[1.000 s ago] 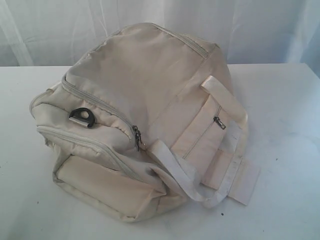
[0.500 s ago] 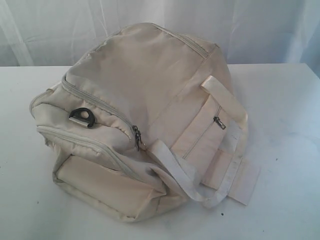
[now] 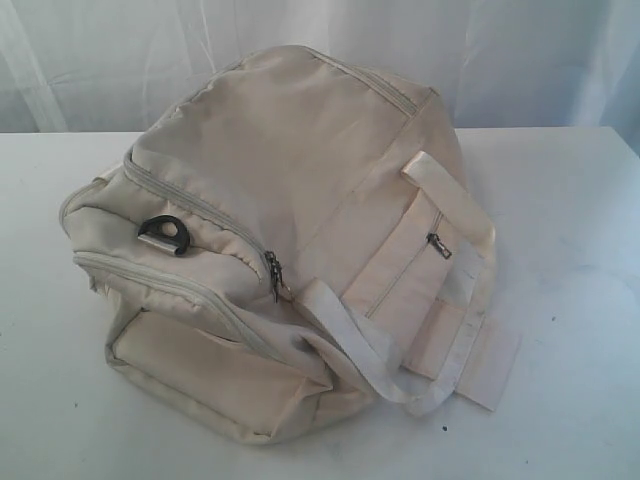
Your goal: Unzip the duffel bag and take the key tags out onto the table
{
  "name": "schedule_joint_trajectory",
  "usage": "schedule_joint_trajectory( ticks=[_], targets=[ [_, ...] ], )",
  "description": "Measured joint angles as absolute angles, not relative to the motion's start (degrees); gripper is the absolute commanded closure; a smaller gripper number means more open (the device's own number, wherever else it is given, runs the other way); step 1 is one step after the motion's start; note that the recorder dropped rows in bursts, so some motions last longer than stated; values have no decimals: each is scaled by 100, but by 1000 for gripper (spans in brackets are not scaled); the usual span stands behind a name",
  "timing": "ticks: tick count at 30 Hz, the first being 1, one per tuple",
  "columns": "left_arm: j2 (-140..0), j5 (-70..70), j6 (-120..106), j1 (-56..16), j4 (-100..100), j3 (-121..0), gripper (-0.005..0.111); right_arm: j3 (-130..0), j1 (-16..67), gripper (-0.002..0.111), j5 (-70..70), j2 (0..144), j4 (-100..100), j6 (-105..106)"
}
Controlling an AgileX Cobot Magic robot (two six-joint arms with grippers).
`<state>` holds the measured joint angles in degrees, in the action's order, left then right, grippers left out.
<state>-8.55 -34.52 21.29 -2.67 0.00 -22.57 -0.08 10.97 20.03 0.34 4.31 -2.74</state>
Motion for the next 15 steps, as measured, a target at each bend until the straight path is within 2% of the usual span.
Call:
schedule_joint_trajectory(
  ticks=[5, 8, 10, 15],
  targets=[
    [-2080, 76, 2409, -267, 42, -3894, 107, -8, 1097, 108, 2003, 34, 431, -274],
    [-2976, 2111, 1812, -257, -378, -4550, 107, -8, 1097, 108, 2003, 34, 431, -274],
    [-3557, 3129, 631, -257, -1414, -4834, 107, -8, 1097, 108, 2003, 34, 431, -274],
    [-4540, 4610, -2130, -268, -4426, -5179, 107, -8, 1097, 108, 2003, 34, 431, -274]
  ],
)
